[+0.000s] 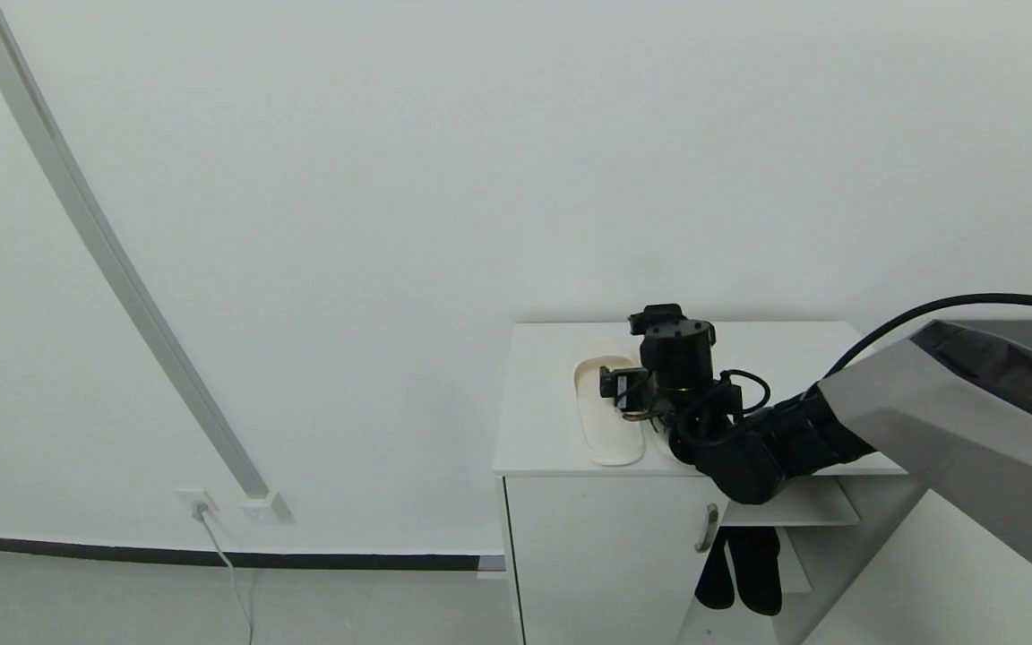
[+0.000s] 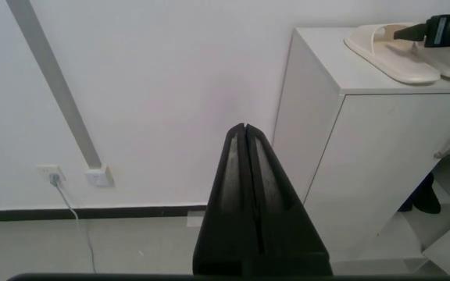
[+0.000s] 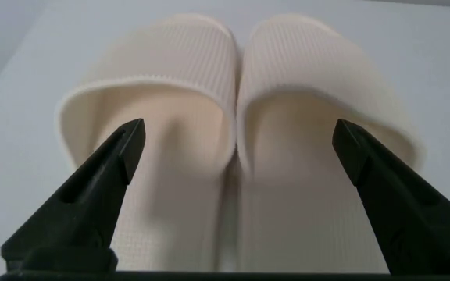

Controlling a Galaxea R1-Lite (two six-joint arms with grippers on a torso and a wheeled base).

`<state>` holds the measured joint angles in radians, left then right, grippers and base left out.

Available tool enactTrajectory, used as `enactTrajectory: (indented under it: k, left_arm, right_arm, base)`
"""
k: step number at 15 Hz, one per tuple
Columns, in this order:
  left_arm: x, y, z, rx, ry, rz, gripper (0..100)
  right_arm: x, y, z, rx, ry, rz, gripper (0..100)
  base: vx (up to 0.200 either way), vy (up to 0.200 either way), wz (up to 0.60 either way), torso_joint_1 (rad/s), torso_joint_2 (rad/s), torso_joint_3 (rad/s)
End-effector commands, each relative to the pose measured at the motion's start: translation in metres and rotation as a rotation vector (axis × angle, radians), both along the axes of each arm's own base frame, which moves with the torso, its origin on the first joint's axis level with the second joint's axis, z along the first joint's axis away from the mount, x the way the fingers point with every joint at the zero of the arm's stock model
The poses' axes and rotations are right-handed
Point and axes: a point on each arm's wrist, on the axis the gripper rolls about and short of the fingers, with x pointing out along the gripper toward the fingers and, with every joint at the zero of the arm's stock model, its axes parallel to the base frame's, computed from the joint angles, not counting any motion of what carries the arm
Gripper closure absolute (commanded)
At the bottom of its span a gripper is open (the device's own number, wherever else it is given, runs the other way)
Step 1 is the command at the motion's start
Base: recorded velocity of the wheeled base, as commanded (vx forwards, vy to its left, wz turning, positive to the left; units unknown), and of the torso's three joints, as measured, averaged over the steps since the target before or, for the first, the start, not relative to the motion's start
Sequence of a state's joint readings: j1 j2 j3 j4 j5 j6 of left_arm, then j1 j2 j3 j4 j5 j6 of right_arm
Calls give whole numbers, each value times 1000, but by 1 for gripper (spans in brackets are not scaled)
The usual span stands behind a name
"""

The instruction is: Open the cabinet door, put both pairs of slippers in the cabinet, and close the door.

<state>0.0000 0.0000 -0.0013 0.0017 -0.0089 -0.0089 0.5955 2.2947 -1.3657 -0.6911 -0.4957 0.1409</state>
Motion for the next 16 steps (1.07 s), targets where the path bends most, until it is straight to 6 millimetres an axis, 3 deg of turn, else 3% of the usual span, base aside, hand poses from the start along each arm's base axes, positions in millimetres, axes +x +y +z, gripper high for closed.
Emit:
enactTrajectory:
  k: [1, 7, 8, 16]
  left_arm:
    - [0, 0, 0, 0, 0, 0, 100]
    - [0, 0, 0, 0, 0, 0, 100]
    - [0, 0, 0, 0, 0, 0, 100]
    - [0, 0, 0, -2, 0, 1, 100]
  right_arm:
    - [9, 1, -5, 3, -4, -9, 0]
    - [16, 4, -9, 1, 1, -6, 0]
    - [16, 4, -10, -1, 4, -6, 100]
    - [16, 4, -7, 5, 3, -3, 100]
  base:
    - [0, 0, 0, 0, 0, 0]
    - [0, 0, 0, 0, 0, 0]
    - [0, 0, 0, 0, 0, 0]
    - [0, 0, 0, 0, 0, 0]
